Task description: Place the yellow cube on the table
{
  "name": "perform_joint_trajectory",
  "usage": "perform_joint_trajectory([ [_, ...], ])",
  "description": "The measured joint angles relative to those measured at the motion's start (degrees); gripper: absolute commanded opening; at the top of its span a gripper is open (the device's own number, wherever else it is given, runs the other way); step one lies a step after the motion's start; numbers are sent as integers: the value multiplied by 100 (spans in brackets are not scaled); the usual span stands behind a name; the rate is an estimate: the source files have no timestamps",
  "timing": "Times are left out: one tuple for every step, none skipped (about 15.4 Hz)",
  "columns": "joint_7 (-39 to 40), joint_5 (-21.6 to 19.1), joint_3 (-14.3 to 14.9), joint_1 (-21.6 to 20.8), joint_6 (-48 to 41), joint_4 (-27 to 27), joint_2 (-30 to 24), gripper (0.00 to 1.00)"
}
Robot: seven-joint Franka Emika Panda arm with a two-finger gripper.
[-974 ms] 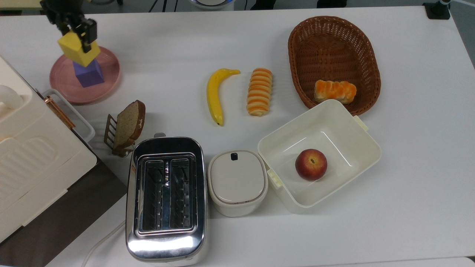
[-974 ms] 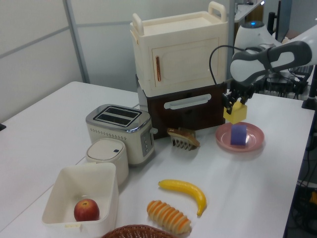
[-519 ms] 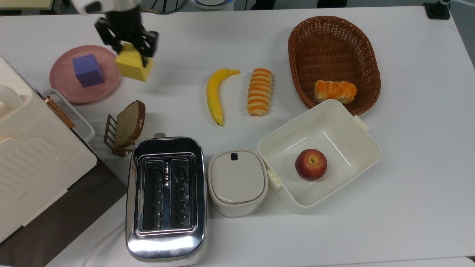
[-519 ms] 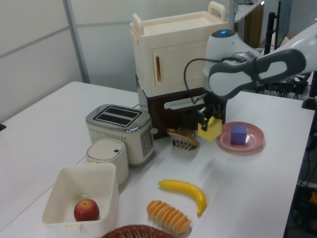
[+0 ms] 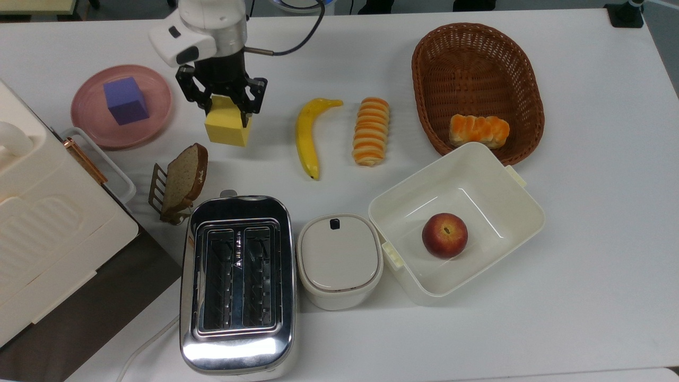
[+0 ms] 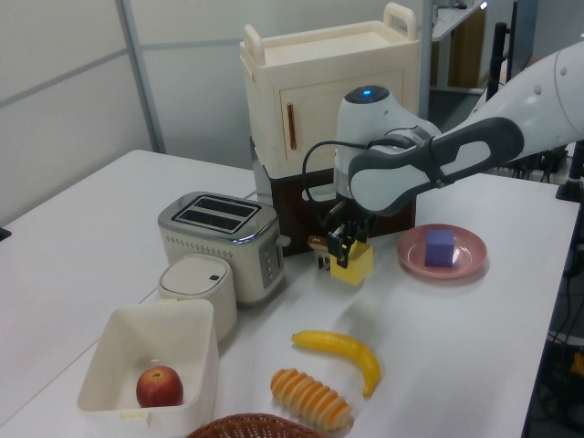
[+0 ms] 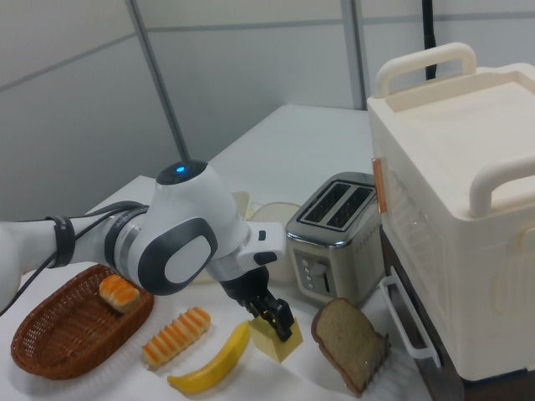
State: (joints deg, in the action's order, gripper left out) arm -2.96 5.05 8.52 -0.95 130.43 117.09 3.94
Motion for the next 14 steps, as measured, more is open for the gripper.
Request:
perform_joint_trajectory([
  [1,0,-46,-1,53,-2,47,24],
  [1,0,-96,-2,104,-3,81,24],
  [1,0,-137,-4,127,-6,105,25],
  [1,0,-165,-5,130,-10,117,30],
  [1,0,-184,-5,131,-15,123,51],
  [1,0,-194,-5,131,-20,125,77],
  [3,0,-197,-5,131,-25,125,100],
  [5,6,-197,-5,131,-27,125,100],
  [6,26,-197,-2,131,-29,125,100],
  [6,51,-197,2,131,-30,125,100],
  [6,67,-197,7,131,-31,125,100],
  [6,75,-197,13,131,-32,125,100],
  [6,75,-196,16,131,-35,125,100],
  [6,75,-196,17,131,-39,125,100],
])
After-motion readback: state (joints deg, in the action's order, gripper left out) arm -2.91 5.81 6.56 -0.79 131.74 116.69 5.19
